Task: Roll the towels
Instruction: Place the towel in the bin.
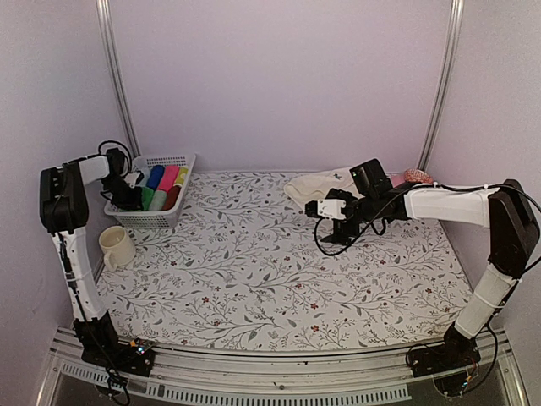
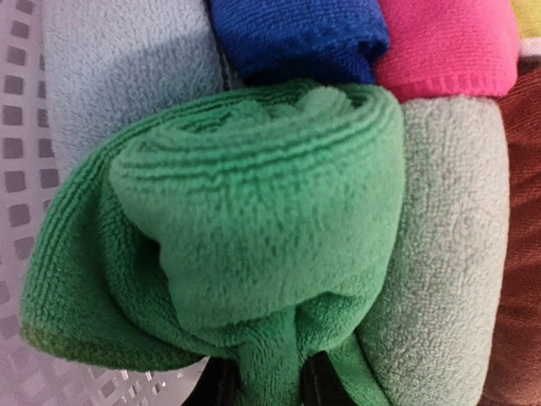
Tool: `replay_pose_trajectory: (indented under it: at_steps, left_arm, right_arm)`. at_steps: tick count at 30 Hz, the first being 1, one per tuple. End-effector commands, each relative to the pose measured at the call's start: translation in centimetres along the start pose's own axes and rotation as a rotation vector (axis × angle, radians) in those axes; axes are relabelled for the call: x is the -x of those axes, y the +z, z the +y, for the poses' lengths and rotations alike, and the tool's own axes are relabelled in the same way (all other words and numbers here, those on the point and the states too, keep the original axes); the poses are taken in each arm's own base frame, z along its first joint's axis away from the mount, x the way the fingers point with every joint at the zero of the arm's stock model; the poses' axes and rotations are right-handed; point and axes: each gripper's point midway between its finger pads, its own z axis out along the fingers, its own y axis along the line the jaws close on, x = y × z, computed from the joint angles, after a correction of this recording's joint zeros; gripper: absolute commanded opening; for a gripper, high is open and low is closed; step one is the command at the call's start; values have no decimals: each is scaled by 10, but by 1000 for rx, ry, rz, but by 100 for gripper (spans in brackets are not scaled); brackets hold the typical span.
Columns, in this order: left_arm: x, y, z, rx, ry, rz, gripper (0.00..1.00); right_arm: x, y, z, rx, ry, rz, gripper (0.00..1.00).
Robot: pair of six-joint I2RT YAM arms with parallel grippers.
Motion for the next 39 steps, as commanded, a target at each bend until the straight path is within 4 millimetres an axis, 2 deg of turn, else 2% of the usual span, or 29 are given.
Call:
replay_pose_trajectory:
  at_steps: [1,4,9,17,21,28,32,34,39]
  left_arm:
    - [-25,-2,9,47,-53,113,20]
    - [-16,-17,12,72,-65,78,35]
    - [-10,-34,17,112,-70,46,54]
    - [14,-67,13,153,-60,-36,68]
    - [18,-74,11,169,-56,-47,75]
    - [28,-83,2,197,-27,-77,76]
    - [34,-87,-12,196,2,-95,63]
    - [36,-85,-20,208,27,-94,63]
    - [31,-69,-16,280,32,-56,65]
  right_arm:
    - [6,-1,-1,11,2,-15,99]
    - [9,0,1,12,-7,-15,99]
    - [11,0,2,11,-16,-14,99]
    - [10,3,5,15,-24,-3,99]
    - [10,3,5,14,-27,-1,99]
    - [9,5,6,16,-30,5,99]
    - [9,5,6,15,-31,6,99]
    - [9,5,6,16,-32,6,99]
    - [9,4,7,16,-34,5,99]
